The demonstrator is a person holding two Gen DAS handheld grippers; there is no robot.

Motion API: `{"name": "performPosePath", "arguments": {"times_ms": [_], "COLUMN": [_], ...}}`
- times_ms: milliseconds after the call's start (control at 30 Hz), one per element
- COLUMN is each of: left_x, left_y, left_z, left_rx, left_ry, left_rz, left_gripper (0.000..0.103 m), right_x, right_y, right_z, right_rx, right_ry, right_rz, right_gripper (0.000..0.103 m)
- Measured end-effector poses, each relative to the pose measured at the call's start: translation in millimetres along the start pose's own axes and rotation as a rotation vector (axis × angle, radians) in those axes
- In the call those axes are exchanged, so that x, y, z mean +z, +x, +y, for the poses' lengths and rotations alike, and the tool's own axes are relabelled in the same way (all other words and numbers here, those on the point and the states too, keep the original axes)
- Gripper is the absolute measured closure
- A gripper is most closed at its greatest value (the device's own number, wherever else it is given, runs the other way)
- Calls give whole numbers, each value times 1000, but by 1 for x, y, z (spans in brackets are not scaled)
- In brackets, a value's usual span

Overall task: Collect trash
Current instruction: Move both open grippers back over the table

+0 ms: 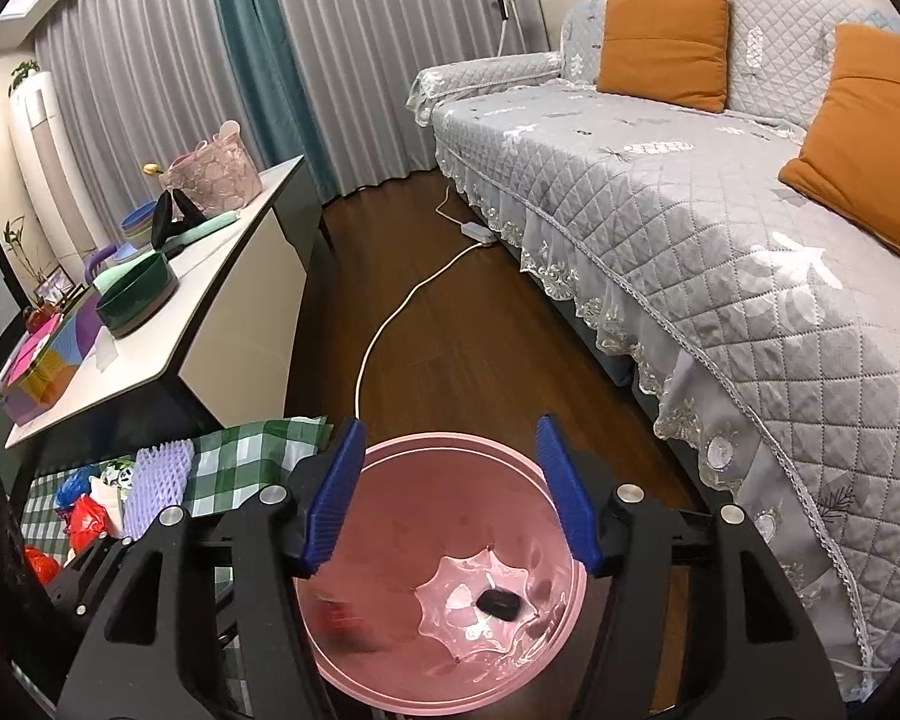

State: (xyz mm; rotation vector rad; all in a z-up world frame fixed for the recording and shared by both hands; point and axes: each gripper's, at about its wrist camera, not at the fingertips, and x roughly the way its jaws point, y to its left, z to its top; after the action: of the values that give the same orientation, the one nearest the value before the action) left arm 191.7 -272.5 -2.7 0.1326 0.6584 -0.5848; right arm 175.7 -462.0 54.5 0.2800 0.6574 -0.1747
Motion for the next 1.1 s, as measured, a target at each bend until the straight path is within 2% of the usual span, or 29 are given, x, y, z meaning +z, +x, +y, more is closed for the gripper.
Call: {"name": "performPosePath", "arguments": {"times_ms": [133, 300, 700, 767, 933, 1100], "left_x": [-1, -3, -22, -29, -44, -64], "left_y": [-18, -48, -131, -142, -165, -185], "left_z": [6, 17, 54, 60, 79, 108], "left_rx": [22, 42, 92, 109, 140, 188], "left_ry": [2, -1, -19, -22, -37, -86], "left_rz": [-9, -29, -90, -92, -91, -99], "left_gripper": [35, 44, 57, 57, 59, 59], "right_x": [0, -1, -12, -17, -34, -53], "right_y": [-2, -11, -38, -43, -47, -49], "right_z": [7, 19, 63, 70, 95, 130], "right_rx": [9, 25, 66, 83, 163, 225], "right_ry": [-15, -33, -120, -127, -133, -188], "right_rz": [-13, -44, -80, -84, -67, -64], "right_gripper": [43, 43, 44, 47, 64, 68]}}
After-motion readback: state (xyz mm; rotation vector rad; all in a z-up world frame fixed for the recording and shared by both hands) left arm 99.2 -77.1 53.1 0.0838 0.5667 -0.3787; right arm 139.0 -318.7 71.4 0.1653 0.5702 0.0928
